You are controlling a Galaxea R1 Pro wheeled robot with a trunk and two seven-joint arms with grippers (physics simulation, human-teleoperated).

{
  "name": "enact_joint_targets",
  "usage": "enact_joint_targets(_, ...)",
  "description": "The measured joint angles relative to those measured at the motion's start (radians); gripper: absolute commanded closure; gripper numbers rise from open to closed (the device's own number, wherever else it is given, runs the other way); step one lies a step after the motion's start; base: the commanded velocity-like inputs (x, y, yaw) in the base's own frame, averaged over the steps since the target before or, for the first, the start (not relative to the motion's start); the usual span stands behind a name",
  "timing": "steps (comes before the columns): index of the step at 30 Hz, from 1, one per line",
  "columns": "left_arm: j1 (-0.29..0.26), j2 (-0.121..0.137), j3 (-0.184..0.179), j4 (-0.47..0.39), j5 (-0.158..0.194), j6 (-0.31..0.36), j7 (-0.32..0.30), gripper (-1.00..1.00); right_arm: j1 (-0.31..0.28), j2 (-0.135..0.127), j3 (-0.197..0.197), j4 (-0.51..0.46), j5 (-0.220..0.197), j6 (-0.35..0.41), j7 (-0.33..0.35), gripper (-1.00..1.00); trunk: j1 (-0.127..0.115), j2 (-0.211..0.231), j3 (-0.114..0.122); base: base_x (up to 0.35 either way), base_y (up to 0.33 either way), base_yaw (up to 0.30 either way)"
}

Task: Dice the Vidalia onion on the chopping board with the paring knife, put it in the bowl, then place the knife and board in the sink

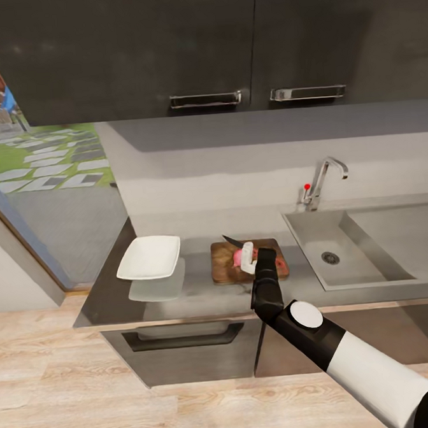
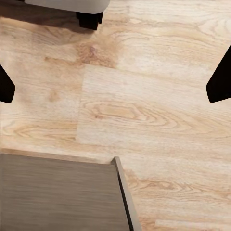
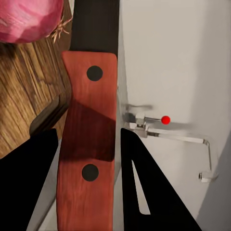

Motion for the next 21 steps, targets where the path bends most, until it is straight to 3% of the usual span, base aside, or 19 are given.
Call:
enact_joint_targets(8,0.0,0.0,0.0,0.0,0.0,0.0,0.0,-1.0,0.0,0.001,0.0,0.033,0.003,-0.001,0.0,1.0,0.0,0.0,0.0,0.005,0.0,0.0)
enact_joint_targets(9,0.0,0.0,0.001,0.0,0.0,0.0,0.0,-1.0,-0.001,0.002,0.0,0.061,0.045,-0.005,-0.001,1.0,0.0,0.0,0.0,0.0,0.0,0.0)
enact_joint_targets(11,0.0,0.001,0.001,0.0,0.0,0.0,0.0,-1.0,-0.001,0.002,-0.001,0.064,0.048,-0.005,-0.001,1.0,0.0,0.0,0.0,0.0,0.0,0.0)
enact_joint_targets(13,0.0,0.001,0.0,0.0,0.0,0.0,0.0,-1.0,0.0,0.002,0.0,0.065,0.001,-0.002,0.001,1.0,0.0,0.0,0.0,0.0,0.0,0.0)
enact_joint_targets(21,0.0,0.0,0.001,0.0,0.0,0.0,0.0,-1.0,0.0,0.005,0.0,0.065,0.0,-0.002,0.0,1.0,0.0,0.0,0.0,0.0,0.0,0.0)
